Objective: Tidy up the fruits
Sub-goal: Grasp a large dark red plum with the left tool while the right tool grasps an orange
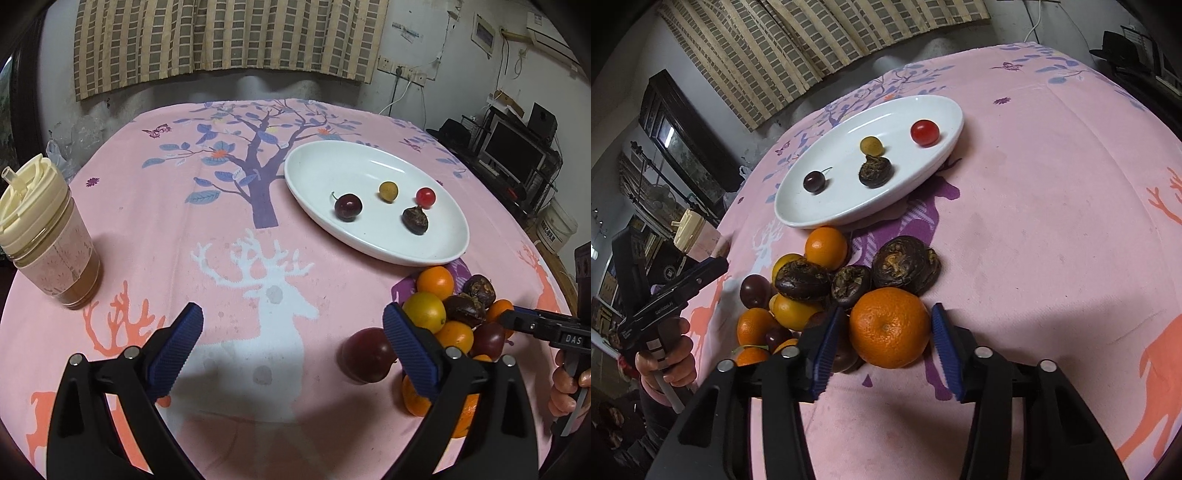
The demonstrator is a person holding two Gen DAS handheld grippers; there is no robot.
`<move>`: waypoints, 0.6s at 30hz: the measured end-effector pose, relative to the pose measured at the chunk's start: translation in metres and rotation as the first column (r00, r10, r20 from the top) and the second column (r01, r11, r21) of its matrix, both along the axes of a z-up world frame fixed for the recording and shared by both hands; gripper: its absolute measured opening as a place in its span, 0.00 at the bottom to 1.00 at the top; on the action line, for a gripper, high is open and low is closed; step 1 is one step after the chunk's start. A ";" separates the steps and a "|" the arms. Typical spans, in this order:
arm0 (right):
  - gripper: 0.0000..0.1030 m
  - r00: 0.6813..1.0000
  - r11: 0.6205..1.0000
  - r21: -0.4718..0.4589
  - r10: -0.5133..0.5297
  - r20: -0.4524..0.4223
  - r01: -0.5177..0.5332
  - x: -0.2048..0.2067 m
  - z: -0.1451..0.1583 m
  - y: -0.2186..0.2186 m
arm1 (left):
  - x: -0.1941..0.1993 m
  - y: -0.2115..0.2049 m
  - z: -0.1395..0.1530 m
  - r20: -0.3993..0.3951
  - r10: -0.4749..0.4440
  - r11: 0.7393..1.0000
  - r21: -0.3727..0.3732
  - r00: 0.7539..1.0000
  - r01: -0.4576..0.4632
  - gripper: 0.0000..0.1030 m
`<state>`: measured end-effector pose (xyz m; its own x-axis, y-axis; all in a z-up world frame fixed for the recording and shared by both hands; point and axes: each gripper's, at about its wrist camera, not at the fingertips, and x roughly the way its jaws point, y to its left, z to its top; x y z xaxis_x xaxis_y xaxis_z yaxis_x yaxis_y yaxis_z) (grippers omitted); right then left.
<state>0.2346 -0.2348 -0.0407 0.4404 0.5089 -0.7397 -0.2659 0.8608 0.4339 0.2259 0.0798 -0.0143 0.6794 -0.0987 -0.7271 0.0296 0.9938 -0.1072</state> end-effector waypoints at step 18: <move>0.43 0.998 1.000 -0.004 -0.021 0.060 0.021 -0.008 0.010 -0.005 | -0.006 -0.047 -0.020 -0.084 -0.246 0.968 0.024 0.966 0.249 0.63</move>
<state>0.2267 -0.2394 -0.0310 0.4948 0.4956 -0.7138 -0.2729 0.8685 0.4138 0.2201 0.0327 -0.0345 0.5770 -0.2304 -0.7836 0.2677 0.9597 -0.0850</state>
